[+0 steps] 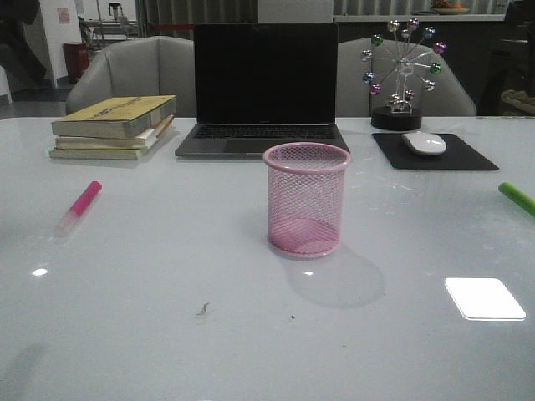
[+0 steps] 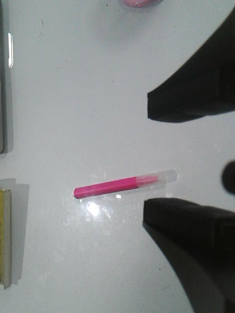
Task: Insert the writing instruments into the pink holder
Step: 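Move left gripper over pink marker and right gripper over green marker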
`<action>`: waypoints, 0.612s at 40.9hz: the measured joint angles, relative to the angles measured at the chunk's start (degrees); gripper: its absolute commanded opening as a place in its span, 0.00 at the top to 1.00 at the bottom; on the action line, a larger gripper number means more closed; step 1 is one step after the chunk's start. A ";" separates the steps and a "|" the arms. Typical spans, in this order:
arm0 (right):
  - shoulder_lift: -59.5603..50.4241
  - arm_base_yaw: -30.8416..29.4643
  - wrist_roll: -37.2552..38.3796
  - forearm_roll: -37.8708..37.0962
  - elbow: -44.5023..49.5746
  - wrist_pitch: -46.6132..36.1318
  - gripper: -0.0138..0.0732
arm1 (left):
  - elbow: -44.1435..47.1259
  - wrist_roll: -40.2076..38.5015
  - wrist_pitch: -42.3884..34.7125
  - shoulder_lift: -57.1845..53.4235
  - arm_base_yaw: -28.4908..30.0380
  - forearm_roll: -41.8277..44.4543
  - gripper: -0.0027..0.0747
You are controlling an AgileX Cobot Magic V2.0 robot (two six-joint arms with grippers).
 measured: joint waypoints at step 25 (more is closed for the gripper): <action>6.12 -3.28 -9.72 6.31 -0.35 -5.90 0.21 | -0.09 0.00 -0.32 0.00 0.00 0.00 0.41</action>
